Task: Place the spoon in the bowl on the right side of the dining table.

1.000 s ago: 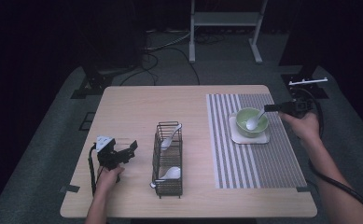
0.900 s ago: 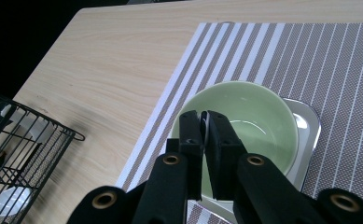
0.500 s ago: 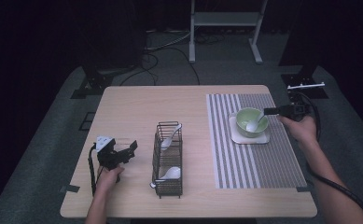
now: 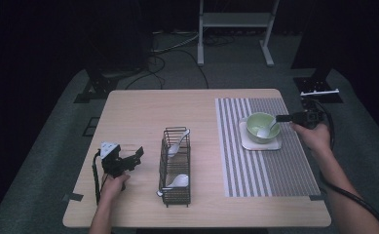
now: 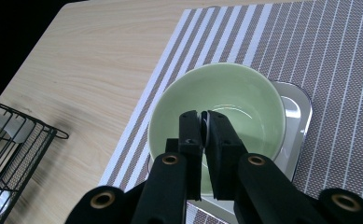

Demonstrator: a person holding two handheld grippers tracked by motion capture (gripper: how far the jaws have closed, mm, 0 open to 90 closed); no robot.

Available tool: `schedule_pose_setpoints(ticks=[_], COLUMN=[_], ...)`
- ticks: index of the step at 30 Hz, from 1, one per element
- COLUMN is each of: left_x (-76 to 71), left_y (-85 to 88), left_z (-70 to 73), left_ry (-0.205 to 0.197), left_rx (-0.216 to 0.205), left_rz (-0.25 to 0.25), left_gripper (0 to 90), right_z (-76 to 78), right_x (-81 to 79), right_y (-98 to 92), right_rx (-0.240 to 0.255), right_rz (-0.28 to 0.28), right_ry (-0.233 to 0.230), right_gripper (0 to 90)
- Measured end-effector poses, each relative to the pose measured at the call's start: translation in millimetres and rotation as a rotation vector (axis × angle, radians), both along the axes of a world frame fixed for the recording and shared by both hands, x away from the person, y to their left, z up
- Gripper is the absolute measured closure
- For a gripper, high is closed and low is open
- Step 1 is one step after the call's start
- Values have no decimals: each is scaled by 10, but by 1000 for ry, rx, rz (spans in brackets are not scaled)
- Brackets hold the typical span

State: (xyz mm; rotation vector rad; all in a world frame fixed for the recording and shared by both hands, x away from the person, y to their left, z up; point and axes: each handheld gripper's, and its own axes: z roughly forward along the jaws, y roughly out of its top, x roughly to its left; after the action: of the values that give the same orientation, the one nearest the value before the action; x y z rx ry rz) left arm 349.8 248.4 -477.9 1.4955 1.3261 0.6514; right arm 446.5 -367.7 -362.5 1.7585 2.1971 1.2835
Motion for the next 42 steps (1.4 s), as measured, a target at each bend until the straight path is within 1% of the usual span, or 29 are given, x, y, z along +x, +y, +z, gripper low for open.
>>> schedule_pose_setpoints(ticks=[14,21,30,42], left_x=[1,1,1,1], left_y=[0,-2,-3,-3], left_z=[0,0,0,0], left_ry=[1,1,1,1], left_rx=[-1,2,3,2], left_rz=[0,-1,-2,-1], left_gripper=[0,0,0,0], right_z=[-23,-52,-82,-155], right_x=[-12,-21,-31,-47], right_y=[-60,-118,-166,-256], right_rx=[-1,-5,-20,-22], right_rz=[-17,-31,-47,-68], right_ry=[2,9,10,21], right_gripper=[832,805,805,785])
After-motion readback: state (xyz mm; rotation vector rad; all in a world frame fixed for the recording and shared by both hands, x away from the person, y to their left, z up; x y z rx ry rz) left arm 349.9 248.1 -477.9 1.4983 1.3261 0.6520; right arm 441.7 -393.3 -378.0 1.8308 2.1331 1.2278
